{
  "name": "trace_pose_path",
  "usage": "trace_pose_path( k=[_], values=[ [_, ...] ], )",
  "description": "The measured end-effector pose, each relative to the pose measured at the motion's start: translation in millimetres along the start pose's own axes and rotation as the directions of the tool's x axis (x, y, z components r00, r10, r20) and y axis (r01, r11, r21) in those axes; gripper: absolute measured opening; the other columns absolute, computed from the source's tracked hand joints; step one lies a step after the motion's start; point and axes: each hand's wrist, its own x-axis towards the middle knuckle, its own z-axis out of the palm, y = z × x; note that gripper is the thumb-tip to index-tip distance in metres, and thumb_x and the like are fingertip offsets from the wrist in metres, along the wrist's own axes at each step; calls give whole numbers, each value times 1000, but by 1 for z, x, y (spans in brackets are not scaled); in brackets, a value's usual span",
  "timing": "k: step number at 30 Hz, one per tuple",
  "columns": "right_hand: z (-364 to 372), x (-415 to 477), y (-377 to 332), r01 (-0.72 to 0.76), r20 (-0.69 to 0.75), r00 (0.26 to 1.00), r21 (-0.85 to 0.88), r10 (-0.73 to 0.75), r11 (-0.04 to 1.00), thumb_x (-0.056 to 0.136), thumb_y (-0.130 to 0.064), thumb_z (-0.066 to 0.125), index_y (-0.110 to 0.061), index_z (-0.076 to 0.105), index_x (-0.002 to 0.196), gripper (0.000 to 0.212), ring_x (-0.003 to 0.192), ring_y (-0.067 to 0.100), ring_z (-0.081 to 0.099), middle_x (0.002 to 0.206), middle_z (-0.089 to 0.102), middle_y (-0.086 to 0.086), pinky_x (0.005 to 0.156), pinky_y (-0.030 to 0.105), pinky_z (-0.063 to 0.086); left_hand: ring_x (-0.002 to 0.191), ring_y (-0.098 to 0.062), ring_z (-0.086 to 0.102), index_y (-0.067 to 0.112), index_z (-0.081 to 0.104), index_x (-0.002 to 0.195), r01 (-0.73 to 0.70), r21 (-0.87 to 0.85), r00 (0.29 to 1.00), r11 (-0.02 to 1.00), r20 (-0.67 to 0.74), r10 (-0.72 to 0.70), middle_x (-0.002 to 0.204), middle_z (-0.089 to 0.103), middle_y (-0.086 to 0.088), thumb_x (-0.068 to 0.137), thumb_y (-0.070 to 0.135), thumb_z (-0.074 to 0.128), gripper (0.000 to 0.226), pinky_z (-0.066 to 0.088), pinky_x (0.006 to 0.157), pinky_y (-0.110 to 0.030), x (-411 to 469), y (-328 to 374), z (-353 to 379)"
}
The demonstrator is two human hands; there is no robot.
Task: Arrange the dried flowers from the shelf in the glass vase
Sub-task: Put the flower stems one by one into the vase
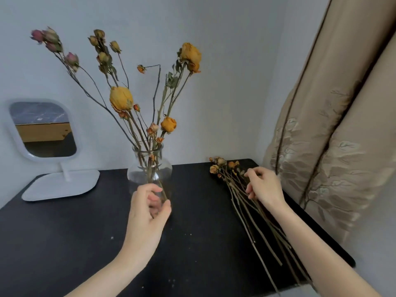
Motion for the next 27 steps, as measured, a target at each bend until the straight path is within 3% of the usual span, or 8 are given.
trace_pose_path(
  k=[4, 6, 8, 11, 14, 17, 22, 27],
  values=[
    [-21, 6, 23, -75, 17, 997, -112, 78, 991, 91, -22, 49, -17, 62, 80, 18, 28, 5, 47, 40, 60, -6, 47, 25, 39, 73, 3, 51, 36, 53, 93, -10, 73, 959, 997, 283, -11, 84, 51, 4, 86, 16, 60, 22, 42, 65, -7, -4, 3, 48],
    [-30, 7, 32, -92, 73, 992, -182, 107, 979, 91, -20, 52, -20, 60, 77, 16, 27, 2, 45, 39, 60, -8, 42, 20, 38, 65, -2, 49, 34, 55, 91, 7, 136, 929, 991, 366, -57, 78, 51, 6, 88, 21, 58, 14, 41, 61, -13, 3, 3, 76],
    [-36, 8, 41, -94, 127, 984, -254, 129, 963, 91, -21, 54, -23, 58, 74, 17, 28, 0, 47, 37, 59, -9, 44, 20, 39, 63, -5, 50, 30, 59, 90, 24, 220, 908, 975, 403, -114, 69, 53, 8, 89, 24, 57, 6, 44, 67, -21, 11, 2, 103],
    [-40, 10, 51, -76, 189, 969, -382, 158, 921, 90, -29, 58, -22, 60, 79, 13, 49, 2, 59, 43, 60, -5, 64, 29, 51, 74, -13, 60, 24, 63, 89, 73, 346, 900, 936, 381, -210, 68, 61, 7, 90, 30, 56, 10, 51, 80, -34, 22, -1, 137],
    [-39, 12, 56, -60, 243, 951, -461, 191, 885, 89, -34, 59, -25, 57, 74, 18, 63, 9, 64, 52, 62, -5, 77, 34, 54, 85, -20, 63, 22, 64, 90, 163, 438, 897, 884, 307, -318, 87, 67, 1, 90, 36, 55, 17, 51, 78, -35, 32, -5, 159],
    [-37, 16, 57, -38, 250, 950, -494, 184, 869, 89, -34, 59, -23, 58, 81, 14, 67, 11, 65, 59, 65, -3, 77, 35, 55, 86, -21, 62, 19, 67, 94, 224, 472, 868, 853, 300, -395, 93, 66, 0, 90, 39, 55, 23, 49, 72, -30, 39, -7, 172],
    [-34, 26, 57, -42, 226, 957, -513, 182, 857, 91, -32, 58, -17, 62, 94, 17, 76, 16, 66, 67, 65, 0, 78, 36, 55, 79, -20, 62, 15, 69, 92, 277, 461, 847, 843, 297, -441, 79, 64, 0, 89, 41, 57, 29, 50, 69, -30, 43, -6, 187],
    [-32, 32, 66, -73, 238, 945, -511, 223, 857, 91, -33, 58, -15, 68, 89, 20, 63, 8, 62, 61, 64, -2, 71, 29, 51, 93, -21, 59, 16, 50, 115, 265, 465, 899, 845, 199, -391, 108, 58, -2, 88, 42, 57, 38, 47, 69, -31, 45, -1, 196]
  ],
)
